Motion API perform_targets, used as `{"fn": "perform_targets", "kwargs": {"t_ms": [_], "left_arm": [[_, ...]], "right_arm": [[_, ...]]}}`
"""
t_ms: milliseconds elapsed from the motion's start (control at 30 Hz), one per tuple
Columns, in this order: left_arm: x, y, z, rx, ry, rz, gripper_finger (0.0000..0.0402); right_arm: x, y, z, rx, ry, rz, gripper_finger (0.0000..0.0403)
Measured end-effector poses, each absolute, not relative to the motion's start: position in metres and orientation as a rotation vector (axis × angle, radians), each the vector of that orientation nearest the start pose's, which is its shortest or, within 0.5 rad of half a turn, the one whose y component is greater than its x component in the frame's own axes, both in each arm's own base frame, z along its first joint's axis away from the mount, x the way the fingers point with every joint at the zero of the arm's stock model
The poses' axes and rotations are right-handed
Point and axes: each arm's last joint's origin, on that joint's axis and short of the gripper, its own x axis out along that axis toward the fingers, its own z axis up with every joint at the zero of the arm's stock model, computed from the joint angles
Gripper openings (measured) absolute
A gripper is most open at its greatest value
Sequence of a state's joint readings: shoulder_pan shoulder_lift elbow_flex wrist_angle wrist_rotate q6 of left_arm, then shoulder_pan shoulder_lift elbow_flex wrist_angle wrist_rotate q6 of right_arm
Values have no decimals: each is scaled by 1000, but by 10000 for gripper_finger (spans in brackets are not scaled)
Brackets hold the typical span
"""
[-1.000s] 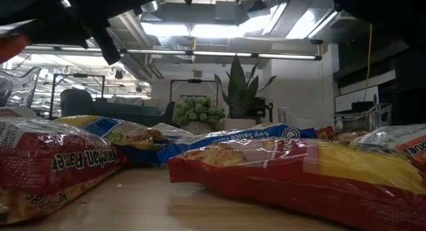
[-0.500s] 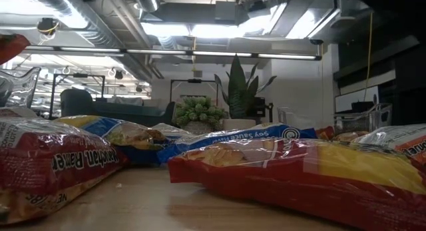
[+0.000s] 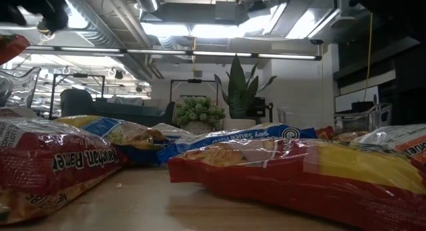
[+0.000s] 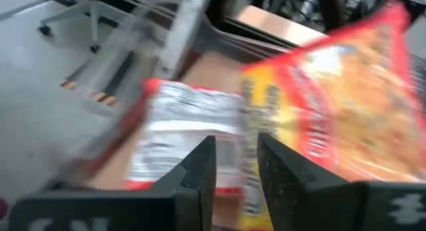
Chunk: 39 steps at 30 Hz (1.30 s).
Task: Sort Maruchan noodles
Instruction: Put the orange noodle pack into the bottom transparent bin
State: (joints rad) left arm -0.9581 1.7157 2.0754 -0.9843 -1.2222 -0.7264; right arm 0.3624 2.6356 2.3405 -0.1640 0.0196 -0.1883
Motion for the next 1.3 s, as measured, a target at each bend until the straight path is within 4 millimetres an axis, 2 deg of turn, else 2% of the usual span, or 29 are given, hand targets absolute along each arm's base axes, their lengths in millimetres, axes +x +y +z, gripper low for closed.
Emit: {"fn": "perform_targets", "kwargs": {"t_ms": [367,500,600,733,867,967,1100,1300], "left_arm": [[211,-253,461,-152,178,345,0],[211,-253,461,-146,181,344,0],[211,-253,460,-142,187,341,0],[211,-253,460,-133,190,342,0],[211,-253,460,-133,190,342,0],[211,-253,460,-139,190,341,0],[211,-253,460,-140,190,341,0],[211,-252,460,-137,186,348,0]], "right_arm": [[574,135,179,-214,444,163,81],[574,119,182,-168,478,154,81],[570,126,199,-121,455,286,81],[560,158,218,-134,381,409,81],[553,191,214,-224,337,431,81],[552,205,200,-308,337,392,81],[557,204,183,-308,345,392,81],[563,187,173,-311,373,330,81]]}}
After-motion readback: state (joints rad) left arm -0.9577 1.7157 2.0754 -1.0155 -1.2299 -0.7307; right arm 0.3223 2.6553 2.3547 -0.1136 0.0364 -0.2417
